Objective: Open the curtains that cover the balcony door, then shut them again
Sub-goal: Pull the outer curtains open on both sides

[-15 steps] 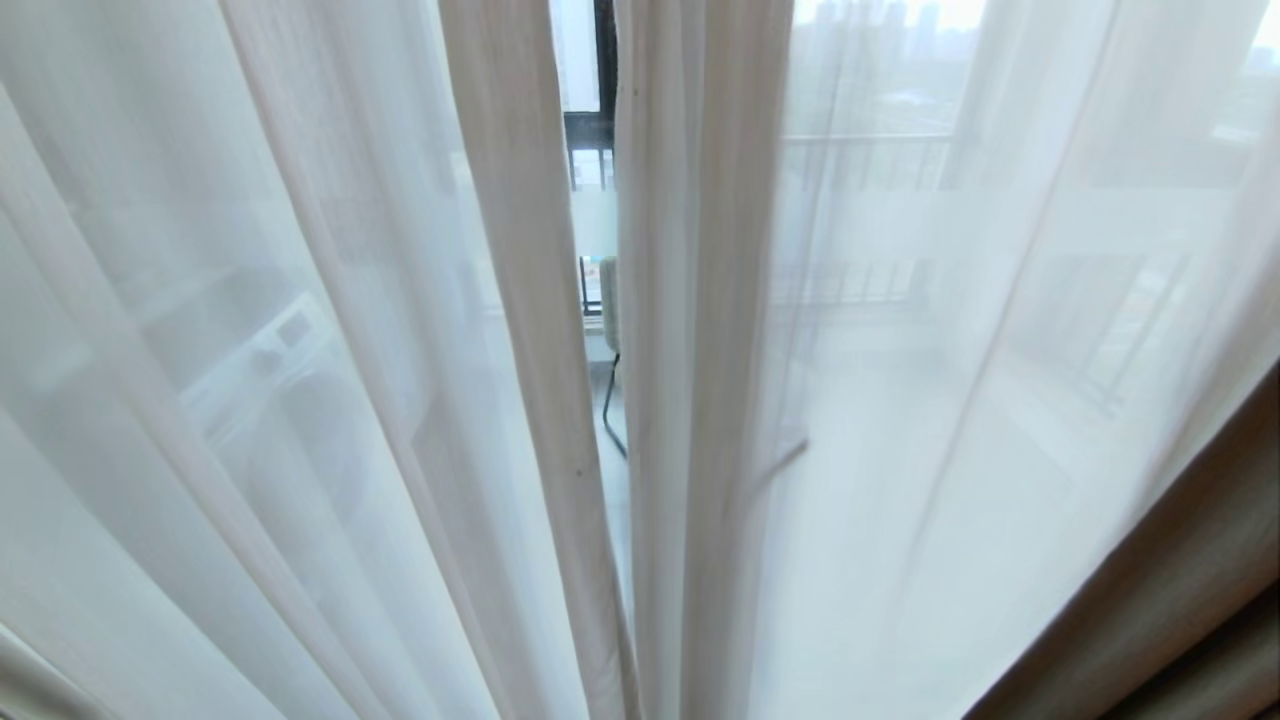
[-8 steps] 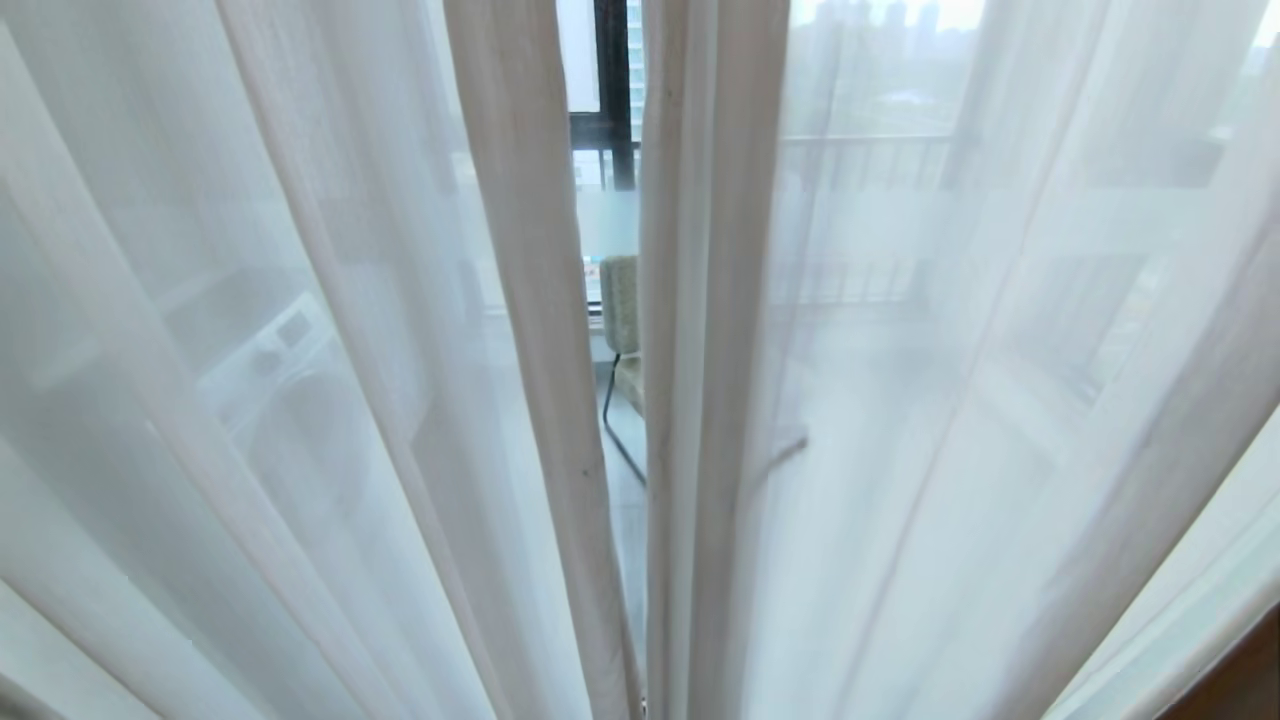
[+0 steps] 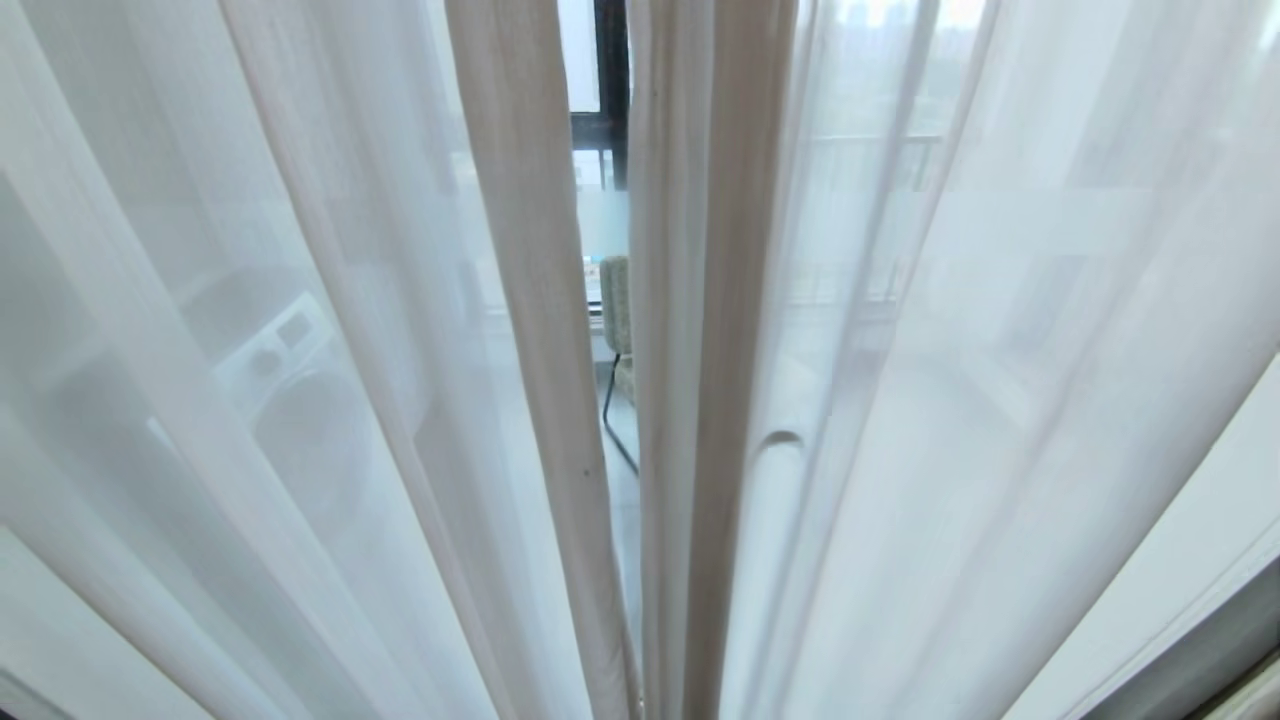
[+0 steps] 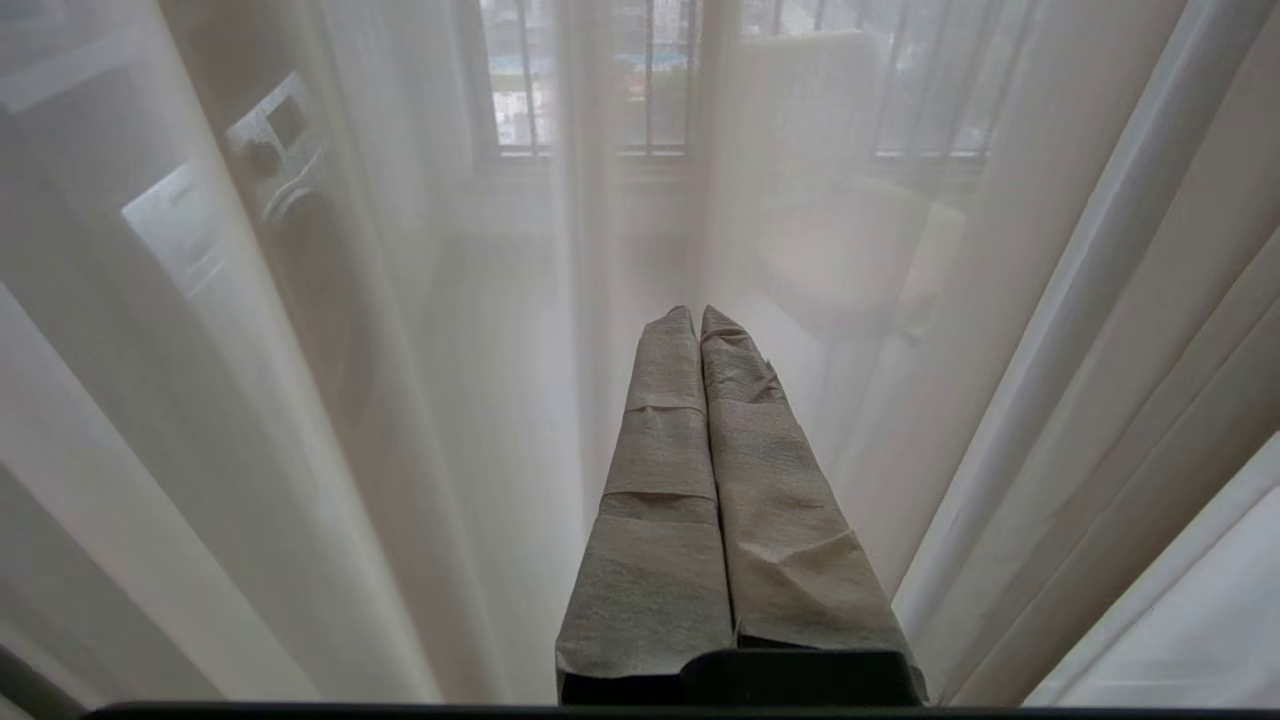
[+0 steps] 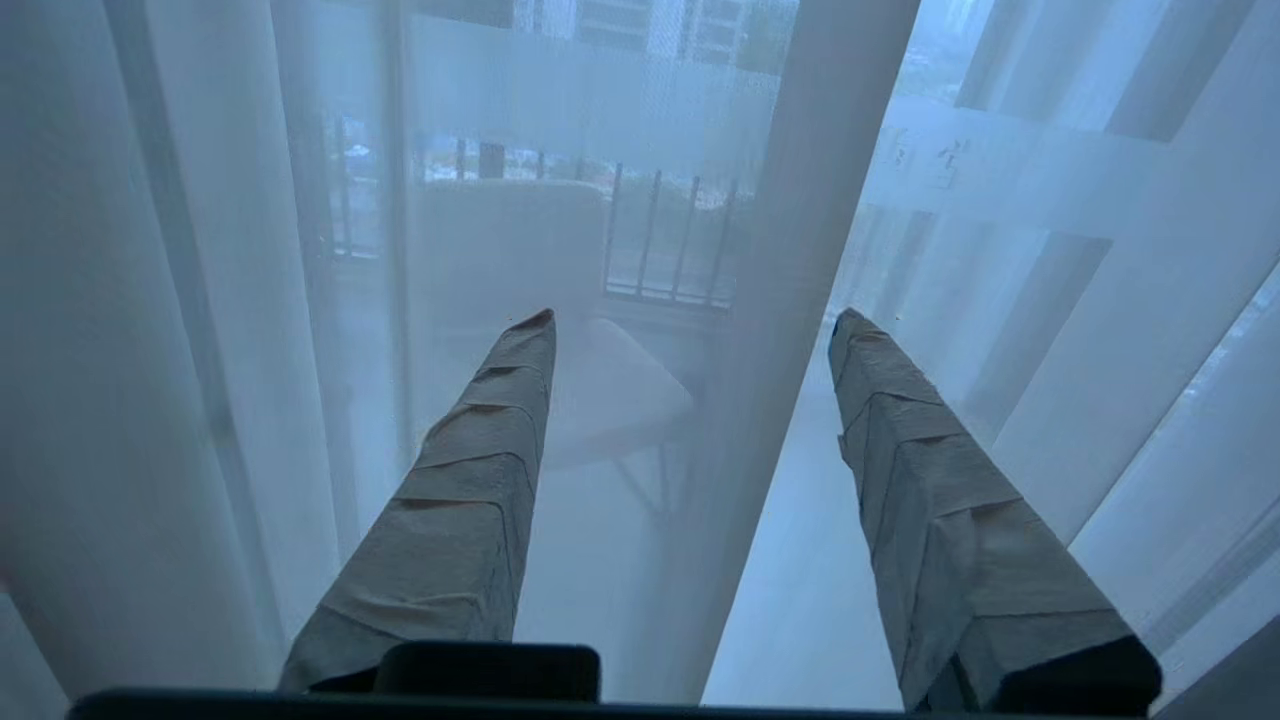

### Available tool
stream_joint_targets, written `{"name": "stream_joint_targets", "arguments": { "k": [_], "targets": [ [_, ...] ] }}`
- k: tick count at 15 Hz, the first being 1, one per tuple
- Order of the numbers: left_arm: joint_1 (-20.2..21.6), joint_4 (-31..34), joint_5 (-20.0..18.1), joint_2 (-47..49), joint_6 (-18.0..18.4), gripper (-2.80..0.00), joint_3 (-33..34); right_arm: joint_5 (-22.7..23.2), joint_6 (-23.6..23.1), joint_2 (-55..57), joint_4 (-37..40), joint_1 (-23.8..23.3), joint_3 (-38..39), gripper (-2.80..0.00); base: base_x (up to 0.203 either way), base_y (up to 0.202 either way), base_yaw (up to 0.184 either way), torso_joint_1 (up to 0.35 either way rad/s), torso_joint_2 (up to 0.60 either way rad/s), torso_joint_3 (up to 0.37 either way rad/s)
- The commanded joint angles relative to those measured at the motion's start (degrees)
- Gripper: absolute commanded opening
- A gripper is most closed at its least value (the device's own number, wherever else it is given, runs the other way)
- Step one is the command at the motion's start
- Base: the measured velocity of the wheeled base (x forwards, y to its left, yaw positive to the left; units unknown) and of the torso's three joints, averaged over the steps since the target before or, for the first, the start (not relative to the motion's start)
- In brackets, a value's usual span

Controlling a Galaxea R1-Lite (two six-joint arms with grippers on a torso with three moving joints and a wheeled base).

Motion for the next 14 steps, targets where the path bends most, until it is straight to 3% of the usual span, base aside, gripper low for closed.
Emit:
{"name": "stream_joint_targets", "arguments": {
  "k": [1, 8, 14],
  "targets": [
    [0.0, -0.05, 0.03, -0.02, -0.03, -2.8, 0.0, -0.01, -0.05, 0.34, -0.41, 0.75, 0.74, -2.8, 0.0, 0.0, 0.0, 0.0, 0.0, 0.0],
    [0.0, -0.05, 0.03, -0.02, -0.03, -2.8, 0.0, -2.56, 0.15, -3.15, 0.01, 1.96, 5.06, -2.8, 0.0, 0.0, 0.0, 0.0, 0.0, 0.0],
    [0.0, -0.05, 0.03, -0.02, -0.03, -2.8, 0.0, -2.51, 0.36, -17.11, 2.32, 1.98, 19.01, -2.8, 0.0, 0.0, 0.0, 0.0, 0.0, 0.0]
  ]
}}
